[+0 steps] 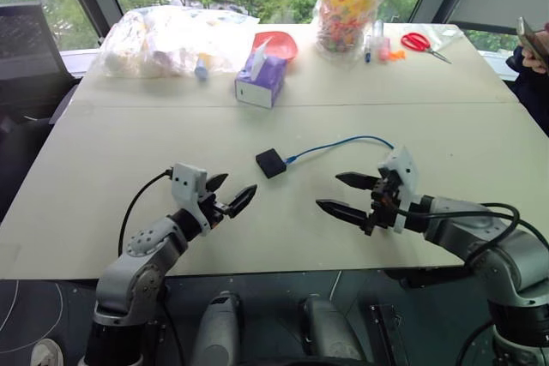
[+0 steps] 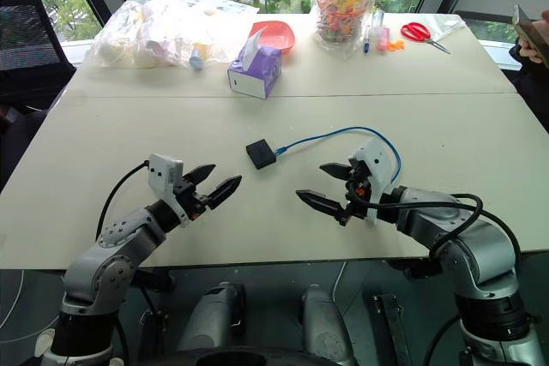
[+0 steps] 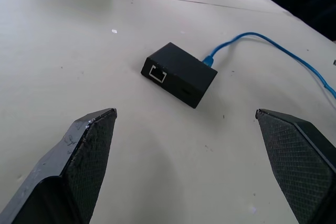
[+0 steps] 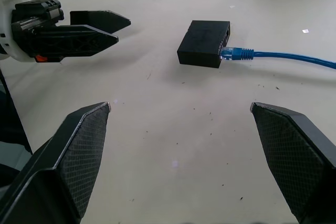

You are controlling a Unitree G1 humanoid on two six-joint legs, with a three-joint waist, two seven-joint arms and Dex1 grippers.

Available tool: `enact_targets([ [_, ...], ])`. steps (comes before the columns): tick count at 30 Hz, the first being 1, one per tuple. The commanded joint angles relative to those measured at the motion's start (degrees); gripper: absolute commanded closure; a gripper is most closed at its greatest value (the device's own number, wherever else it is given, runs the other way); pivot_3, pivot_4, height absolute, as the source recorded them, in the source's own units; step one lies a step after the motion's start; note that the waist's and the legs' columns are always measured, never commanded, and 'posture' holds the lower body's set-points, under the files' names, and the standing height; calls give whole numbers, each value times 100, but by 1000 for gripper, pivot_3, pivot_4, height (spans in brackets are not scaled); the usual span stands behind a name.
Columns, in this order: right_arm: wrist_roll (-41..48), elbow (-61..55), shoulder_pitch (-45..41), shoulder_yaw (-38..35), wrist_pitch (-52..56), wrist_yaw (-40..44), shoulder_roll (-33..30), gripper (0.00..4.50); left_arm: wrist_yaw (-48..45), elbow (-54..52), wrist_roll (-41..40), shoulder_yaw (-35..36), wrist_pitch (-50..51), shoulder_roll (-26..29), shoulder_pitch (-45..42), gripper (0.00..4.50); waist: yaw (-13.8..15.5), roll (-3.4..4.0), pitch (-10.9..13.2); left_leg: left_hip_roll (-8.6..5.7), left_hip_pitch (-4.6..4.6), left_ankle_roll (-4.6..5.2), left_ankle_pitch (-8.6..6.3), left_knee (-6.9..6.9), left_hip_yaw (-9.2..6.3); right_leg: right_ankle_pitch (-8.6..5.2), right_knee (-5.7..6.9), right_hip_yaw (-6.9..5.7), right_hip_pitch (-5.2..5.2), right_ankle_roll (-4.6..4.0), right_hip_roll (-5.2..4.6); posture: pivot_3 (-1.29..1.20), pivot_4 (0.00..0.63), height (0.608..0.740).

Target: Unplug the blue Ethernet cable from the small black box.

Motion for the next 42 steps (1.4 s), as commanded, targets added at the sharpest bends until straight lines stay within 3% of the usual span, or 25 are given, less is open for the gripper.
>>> enact_targets([
  [1, 59, -69, -71, -30, -42, 82, -89, 0, -27, -166, -26, 45, -112, 9, 3, 64, 2, 0, 0, 0, 0, 0, 0, 0, 0, 0, 0, 0, 0, 0, 0, 0, 150, 735],
  [13, 132, -39, -417, -62, 216, 19, -203, 0, -125, -232, -294, 122, 189, 164, -111, 64, -1, 0, 0, 0, 0, 1, -1, 0, 1, 0, -1, 0, 0, 0, 0, 0, 150, 735],
  [17, -105, -43, -597, 186, 187, 235, -553, 0, -197, -180, -286, 44, 180, 208, -171, 64, 4, 0, 1, -1, -1, 1, -1, 0, 1, 0, -1, 0, -1, 0, -2, 0, 150, 735],
  [23, -418, 622, -1733, 811, 152, 780, -897, 0, -557, -13, -253, -68, 232, 477, -379, 64, -29, 0, 1, 0, 1, 1, -1, 1, 5, 4, -4, 0, -3, -7, -3, 0, 150, 735],
  [29, -1581, 2371, -3308, 2342, -459, 1994, -888, 0, -864, 185, -146, -166, 75, 685, -484, 64, -31, 2, 2, 1, -5, 1, -1, -8, 8, 4, -6, 0, -15, -8, -4, 0, 150, 735],
  [33, -2452, 4258, -4583, 3167, -1323, 2853, -330, 0, -890, 176, -26, -149, -65, 737, -450, 64, -31, 5, 4, 0, -20, 2, -1, -10, 14, 5, -7, 2, -29, -7, -4, 0, 150, 735],
  [42, -3919, 8215, -6273, 3606, -3324, 3525, 1237, 0, -757, -80, 80, -48, -215, 715, -193, 64, -14, 8, 6, 3, -30, 3, 0, -13, 14, 9, 11, -1, -43, 0, 8, 0, 150, 735],
])
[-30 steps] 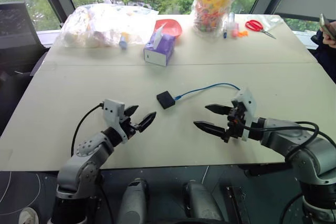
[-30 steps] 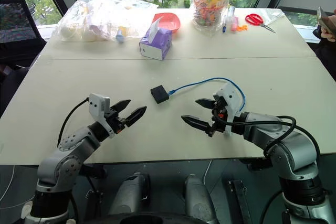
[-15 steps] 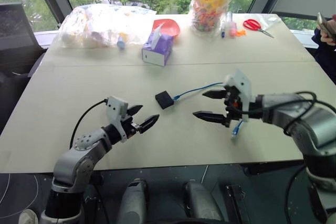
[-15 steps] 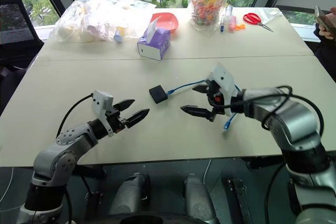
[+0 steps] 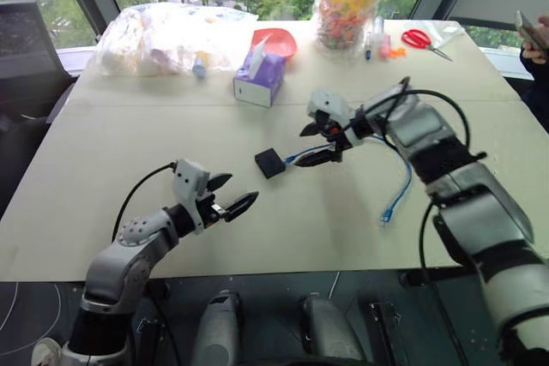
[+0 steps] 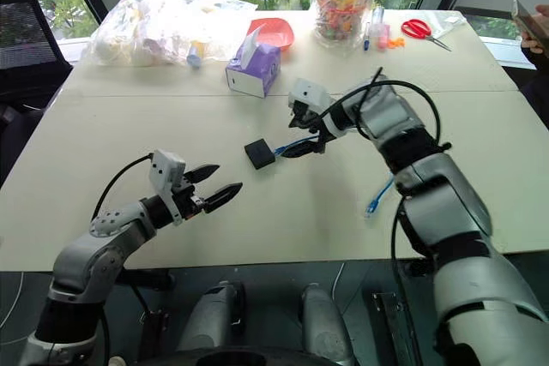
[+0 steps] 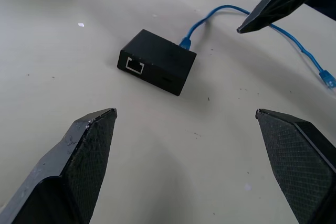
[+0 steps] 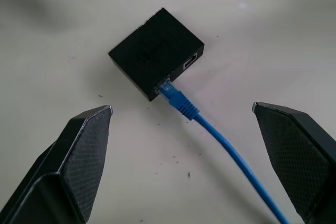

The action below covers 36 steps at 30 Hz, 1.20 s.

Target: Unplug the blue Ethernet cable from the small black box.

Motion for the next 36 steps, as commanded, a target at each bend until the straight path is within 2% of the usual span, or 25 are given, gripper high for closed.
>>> enact_targets([
  [1, -529, 1116, -480, 21, -728, 152, 359, 0, 59, -318, 59, 100, -192, 4, 115, 64, -6, 1, 1, 0, -1, 0, 0, 0, 1, 0, 1, 0, -1, 1, 0, 0, 150, 735],
  [9, -1440, 2546, -874, -6, -1520, 1, 1104, 0, 108, -442, 87, 191, -255, 61, 274, 64, -31, 2, 1, 0, 1, -2, 0, 8, 5, 0, 48, 1, -19, -1, -2, 0, 150, 735],
  [12, -1575, 2687, -915, -115, -1607, -18, 1300, 895, 120, -497, 88, 236, -239, 80, 330, 0, -59, 2, 1, 3, 10, -8, 4, 9, 3, -1, 74, 2, -28, -1, 4, 0, 150, 735],
  [18, -1772, 2739, -926, -303, -1674, 127, 1591, 4061, 70, -555, 43, 355, -140, 212, 392, 0, -167, 3, 1, 7, 16, -10, 5, 5, -3, -1, 83, 2, -27, 0, 9, 0, 150, 735],
  [19, -1806, 2735, -910, -331, -1681, 132, 1617, 4431, 26, -535, 29, 364, -117, 268, 378, 0, -173, 3, 1, 7, 17, -10, 5, 4, -3, -1, 84, 2, -27, 0, 9, 0, 150, 735],
  [24, -1911, 2526, -803, -488, -1895, -111, 1540, 4431, -203, -359, -266, 442, 212, 482, 68, 0, -173, 4, 2, 7, 18, -10, 5, 4, -3, -1, 85, 1, -28, 1, 11, 0, 150, 735],
  [27, -2091, 1796, -492, -551, -2326, -1077, 1290, 4431, -436, -177, -590, 492, 601, 662, -262, 0, -165, 4, 2, 7, 18, -11, 6, 4, -3, -1, 86, 2, -27, 1, 11, 0, 150, 735],
  [30, -2208, -417, 586, -704, -2538, -1552, 700, 4431, -869, 112, -1032, 539, 1114, 965, -725, 0, -122, 2, 2, 6, 12, -19, 10, 5, -9, -2, 88, 0, -29, 1, 11, 0, 150, 735],
  [36, -2499, -4089, 2721, -1072, -1858, -2254, 74, 4431, -1387, 922, -1417, 580, 1660, 1253, -1796, 0, -104, 2, 2, 0, -2, -19, 11, 5, -17, -1, 91, -2, -34, 39, 12, 0, 150, 735],
])
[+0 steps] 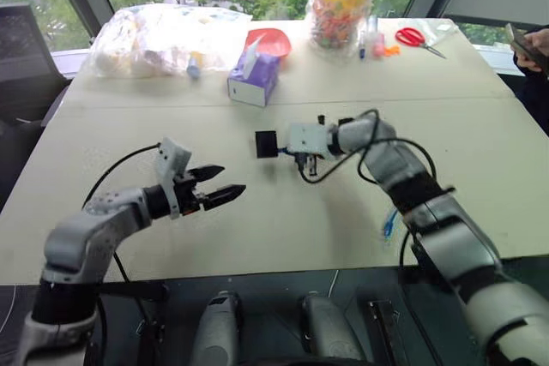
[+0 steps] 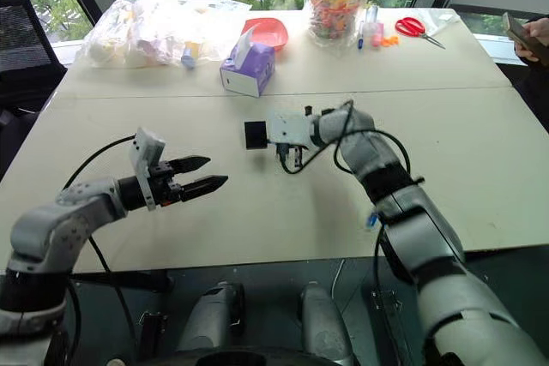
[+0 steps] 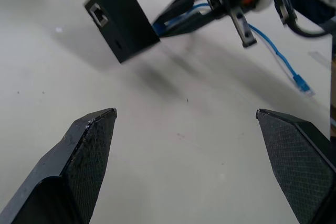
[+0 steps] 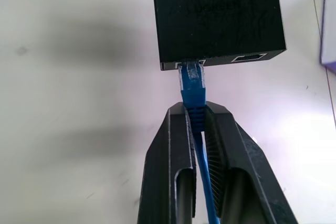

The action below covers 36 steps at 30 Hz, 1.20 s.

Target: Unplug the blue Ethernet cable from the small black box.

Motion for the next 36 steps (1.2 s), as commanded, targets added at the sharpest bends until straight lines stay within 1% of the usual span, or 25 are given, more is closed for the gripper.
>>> enact_targets([
  [1, -138, -1947, 720, -262, 192, -362, -194, 4431, -360, 406, -116, 34, 103, 148, -591, 0, 5, 0, 0, 0, 1, 0, 0, 0, -5, -2, 4, -3, 0, 4, 3, 0, 150, 735],
  [4, -115, -2639, 1045, -288, 225, -409, -282, 4431, -563, 687, -61, -48, 101, 179, -880, 0, -64, 2, 1, 2, 11, 0, 1, 1, -8, -2, 10, -4, 0, 5, 7, 0, 150, 735],
  [8, 225, -3414, 1243, -408, 43, -368, -347, 4431, -920, 1097, 180, -363, -70, 164, -1312, 0, -38, 1, 2, 2, 24, -2, 3, 6, -11, -5, 11, -2, 10, -1, 10, 0, 150, 735],
  [10, 215, -3515, 1260, -408, 172, -364, -355, 4431, -1045, 1195, 227, -427, -101, 149, -1422, 0, -33, 0, 1, 2, 23, -2, 3, 11, -11, -10, 11, -2, 14, -10, 9, 0, 150, 735],
  [19, 231, -3593, 1300, -303, 89, -307, -501, 4431, -1303, 1525, 218, -420, -61, -37, -1847, 0, 12, -2, 2, 0, 21, -2, 4, 19, -11, -14, 8, -1, 22, -17, 6, 0, 150, 735],
  [20, 225, -3585, 1293, -300, 85, -306, -509, 4500, -1325, 1525, 207, -400, -57, -44, -1844, 566, 6, -2, 2, -1, 21, -2, 4, 19, -11, -13, 8, -1, 22, -16, 6, 0, 150, 735],
  [22, 216, -3571, 1273, -286, 58, -281, -538, 4500, -1364, 1517, 148, -341, -40, -66, -1823, 1216, 1, -2, 2, 0, 22, -2, 4, 17, -11, -11, 9, -1, 22, -12, 7, 0, 150, 735],
  [26, 221, -3579, 1269, -270, 39, -234, -584, 4500, -1423, 1466, 64, -298, 2, -99, -1778, 2854, 4, -2, 2, 0, 21, -2, 4, 18, -12, -8, 9, -1, 22, -6, 7, 0, 150, 735],
  [29, 262, -3578, 1242, -291, 75, -207, -594, 4500, -1514, 1417, -5, -348, 79, -37, -1742, 3968, 6, -2, 2, 0, 22, -1, 4, 18, -11, -8, 9, -1, 22, -7, 6, 0, 150, 735],
  [34, 422, -3566, 1149, -351, 245, -95, -556, 4500, -1711, 1306, 4, -486, 204, 130, -1684, 4013, 3, -2, 2, 0, 22, -1, 4, 19, -12, -8, 9, -1, 24, -7, 7, 0, 150, 735],
  [36, 815, -3627, 1092, -425, 725, 181, -497, 4500, -1800, 1281, 44, -531, 165, 184, -1671, 4013, 4, -2, 2, 0, 23, -1, 4, 18, -12, -8, 9, -1, 24, -6, 7, 0, 150, 735],
])
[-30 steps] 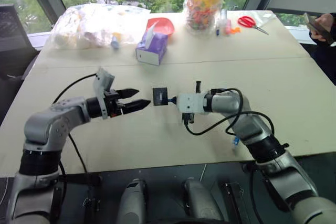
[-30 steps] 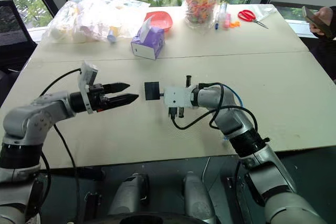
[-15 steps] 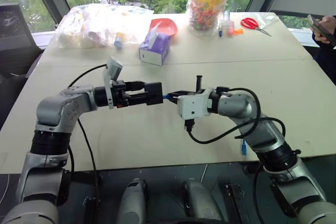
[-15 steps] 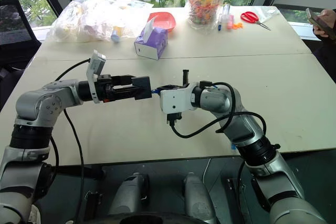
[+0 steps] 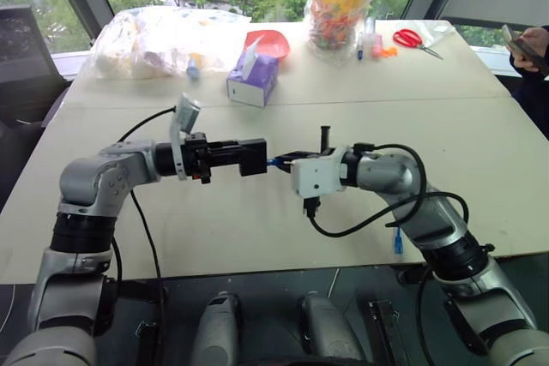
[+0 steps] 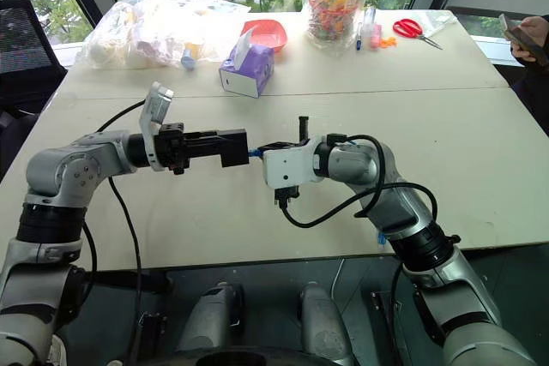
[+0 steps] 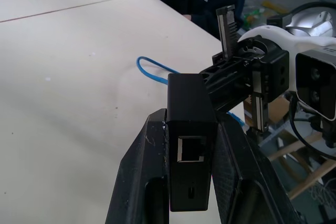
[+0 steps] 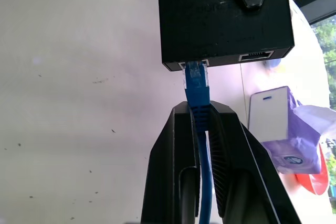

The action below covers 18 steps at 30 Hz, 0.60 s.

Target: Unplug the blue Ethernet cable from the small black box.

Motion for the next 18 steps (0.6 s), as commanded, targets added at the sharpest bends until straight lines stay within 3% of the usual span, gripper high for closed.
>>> enact_targets([
  [1, 719, -322, -264, -278, 730, 410, 57, 4500, -228, -203, 87, -47, -93, 179, 46, 4013, 1, 0, 0, 0, 0, 0, 0, 0, 0, 0, 0, 0, 0, 0, 0, 0, 150, 735],
  [6, 2260, -512, -591, -659, 2552, 1304, -30, 2442, -708, -205, 162, -82, -304, 404, 58, 4013, 10, 0, 0, 1, 0, 0, 0, 1, -1, -3, 1, 0, 0, -6, 0, 0, 150, 735],
  [11, 4011, -171, -1263, -1204, 5021, 1734, -47, 25, -1130, -117, 138, 16, -566, 554, 3, 4013, 17, 0, 0, 2, 2, 0, 0, 0, -1, -7, 2, 0, 2, -14, -2, 0, 150, 735],
  [18, 4977, 199, -1655, -1300, 6700, 1322, 185, 25, -1232, -248, -13, 129, -479, 598, -50, 4013, 20, 0, 0, 3, -5, 0, 0, -3, -1, -8, 1, 0, -8, -16, -2, 0, 150, 735],
])
